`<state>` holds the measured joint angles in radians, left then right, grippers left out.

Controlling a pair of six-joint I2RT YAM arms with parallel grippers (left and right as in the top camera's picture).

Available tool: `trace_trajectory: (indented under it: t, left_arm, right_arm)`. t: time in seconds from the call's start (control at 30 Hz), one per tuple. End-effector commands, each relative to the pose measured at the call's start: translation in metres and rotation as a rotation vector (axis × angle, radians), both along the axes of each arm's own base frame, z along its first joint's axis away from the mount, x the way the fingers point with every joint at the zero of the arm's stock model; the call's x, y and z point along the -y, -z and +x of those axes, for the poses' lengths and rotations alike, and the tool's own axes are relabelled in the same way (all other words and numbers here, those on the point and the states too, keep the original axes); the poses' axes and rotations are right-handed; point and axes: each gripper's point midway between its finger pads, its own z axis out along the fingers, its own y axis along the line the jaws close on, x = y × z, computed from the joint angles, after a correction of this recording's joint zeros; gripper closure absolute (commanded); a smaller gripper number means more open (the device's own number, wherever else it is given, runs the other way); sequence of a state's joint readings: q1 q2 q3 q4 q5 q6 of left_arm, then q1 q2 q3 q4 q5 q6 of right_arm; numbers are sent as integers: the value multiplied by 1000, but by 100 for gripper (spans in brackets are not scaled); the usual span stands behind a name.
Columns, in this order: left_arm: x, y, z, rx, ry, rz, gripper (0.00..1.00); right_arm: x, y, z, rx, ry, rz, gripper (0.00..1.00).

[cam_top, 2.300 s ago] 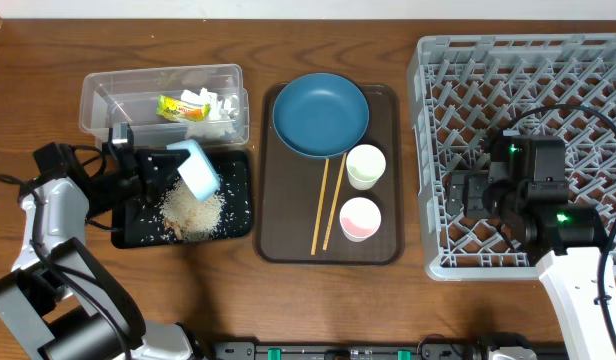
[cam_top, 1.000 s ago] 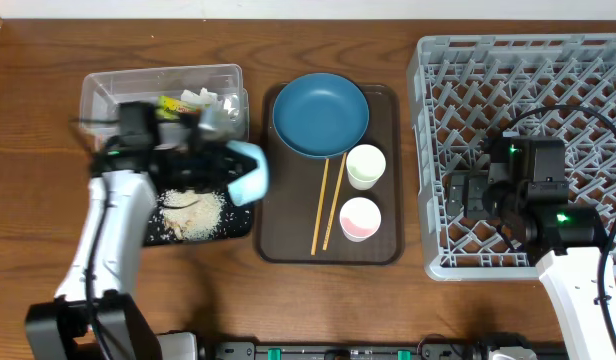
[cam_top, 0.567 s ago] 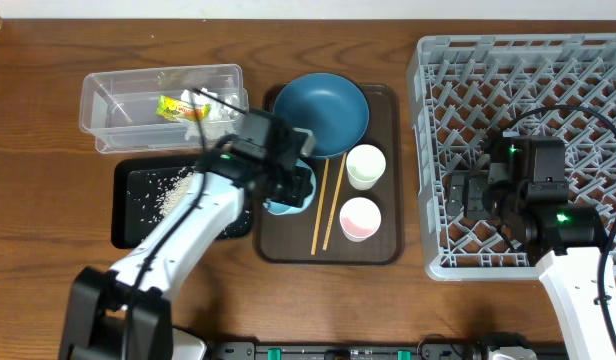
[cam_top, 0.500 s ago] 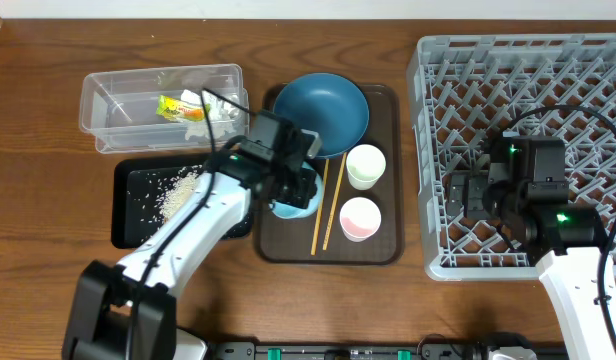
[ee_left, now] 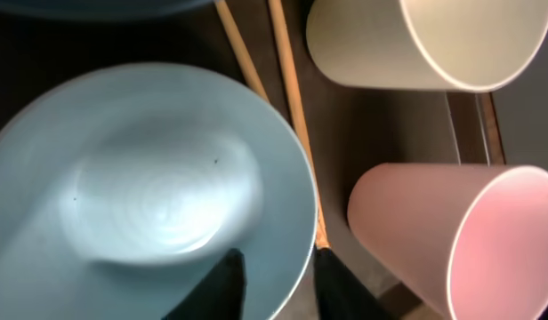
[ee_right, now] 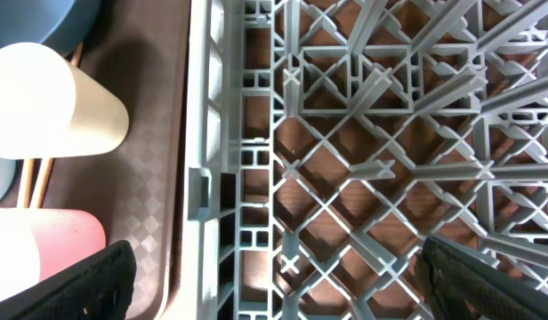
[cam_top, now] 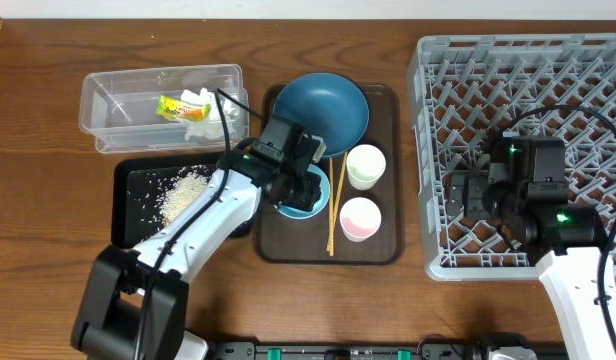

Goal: Sort waste into correct bins and load items into the dishwasher rack
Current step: 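Return the empty bowl to the brown tray and release it, then grasp the pink paper cup with the left gripper and lift it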

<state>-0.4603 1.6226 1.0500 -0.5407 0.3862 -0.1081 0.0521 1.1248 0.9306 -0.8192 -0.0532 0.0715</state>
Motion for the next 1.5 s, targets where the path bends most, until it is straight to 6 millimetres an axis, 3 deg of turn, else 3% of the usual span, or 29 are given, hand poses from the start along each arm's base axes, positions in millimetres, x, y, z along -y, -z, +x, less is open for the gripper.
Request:
trace_trajectory:
  t: [0.0, 0.1, 0.3, 0.7, 0.77, 0.87, 0.93, 1.1, 1.23, 1.37, 1.47]
  left_arm:
    - [10, -38, 7, 65, -13, -80, 59]
    - [16, -50, 2, 77, 5, -114, 55]
    - [33, -45, -10, 68, 62, -112, 55]
    - [57, 4, -35, -19, 140, 5, 55]
    - [59, 13, -38, -38, 148, 18, 63]
    - [58, 23, -39, -72, 124, 30, 91]
    - [58, 22, -39, -83, 102, 28, 94]
    - [55, 7, -35, -70, 57, 0, 94]
    - [47, -24, -29, -23, 15, -53, 95]
    - [23, -62, -7, 38, -137, -131, 94]
    - [1, -79, 9, 31, -265, -198, 94]
  right_arm:
    - [-3, -7, 3, 17, 0, 9, 1]
    - [-3, -8, 3, 18, 0, 9, 1]
    - [-3, -7, 3, 16, 0, 9, 1]
    - [-3, -7, 2, 11, 0, 9, 1]
    - [-3, -6, 1, 9, 0, 9, 1]
    - [-3, -6, 1, 8, 0, 9, 1]
    - [-3, -6, 1, 7, 0, 9, 1]
    - [-3, -6, 1, 7, 0, 8, 1]
    - [3, -7, 2, 14, 16, -17, 1]
    - [16, -8, 6, 28, 82, -66, 1]
    - [11, -11, 10, 45, 104, -20, 1]
